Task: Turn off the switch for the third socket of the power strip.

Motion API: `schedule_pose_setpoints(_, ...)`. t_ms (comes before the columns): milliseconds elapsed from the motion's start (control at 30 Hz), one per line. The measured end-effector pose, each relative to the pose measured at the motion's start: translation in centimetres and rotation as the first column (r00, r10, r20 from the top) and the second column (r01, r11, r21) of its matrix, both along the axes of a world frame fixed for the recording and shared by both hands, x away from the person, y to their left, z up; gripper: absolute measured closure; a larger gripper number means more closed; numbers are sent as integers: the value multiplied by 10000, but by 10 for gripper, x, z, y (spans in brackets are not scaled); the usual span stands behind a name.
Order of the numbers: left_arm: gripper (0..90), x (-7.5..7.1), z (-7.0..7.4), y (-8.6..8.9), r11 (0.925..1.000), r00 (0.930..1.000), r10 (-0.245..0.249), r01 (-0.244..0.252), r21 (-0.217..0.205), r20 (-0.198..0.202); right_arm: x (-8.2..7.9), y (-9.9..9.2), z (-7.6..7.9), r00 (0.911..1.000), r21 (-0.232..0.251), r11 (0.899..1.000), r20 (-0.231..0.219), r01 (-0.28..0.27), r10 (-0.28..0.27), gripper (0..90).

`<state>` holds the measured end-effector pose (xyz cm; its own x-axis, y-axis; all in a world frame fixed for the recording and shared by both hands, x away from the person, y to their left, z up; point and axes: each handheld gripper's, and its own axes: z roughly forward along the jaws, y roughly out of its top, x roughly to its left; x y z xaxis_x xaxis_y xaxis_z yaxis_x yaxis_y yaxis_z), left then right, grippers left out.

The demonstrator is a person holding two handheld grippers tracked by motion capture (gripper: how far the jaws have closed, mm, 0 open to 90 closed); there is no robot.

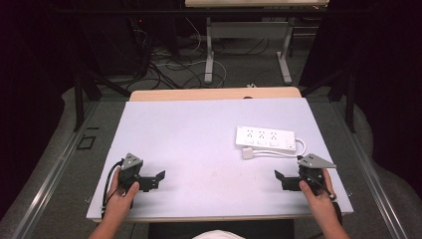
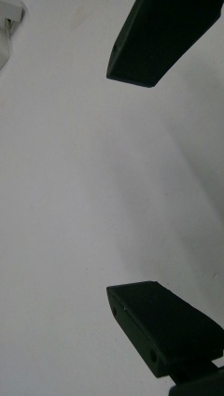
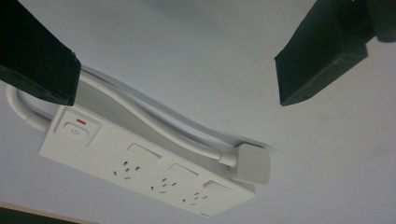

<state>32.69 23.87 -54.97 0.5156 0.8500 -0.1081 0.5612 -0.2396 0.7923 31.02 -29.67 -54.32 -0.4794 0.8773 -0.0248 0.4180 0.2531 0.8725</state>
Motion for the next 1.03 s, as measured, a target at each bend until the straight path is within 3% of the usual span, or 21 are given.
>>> schedule_pose_setpoints(200,3,0,0,0,10000,10000,55,-54,-18,81,3,-7,-3,9987,248,9989,-320,395,-387,0)
schedule_pose_setpoints(500,3,0,0,0,9999,9999,109,-108,-81,78,6,-6,-6,9961,-46,9994,-809,355,-357,0)
schedule_pose_setpoints(600,3,0,-1,-1,9998,9999,127,-126,-130,43,7,-5,-7,9933,67,9989,-1063,454,-445,0)
schedule_pose_setpoints(1033,3,1,-1,-2,9998,9999,154,-154,-151,-14,8,-8,-7,9907,78,9977,-1197,669,-654,0)
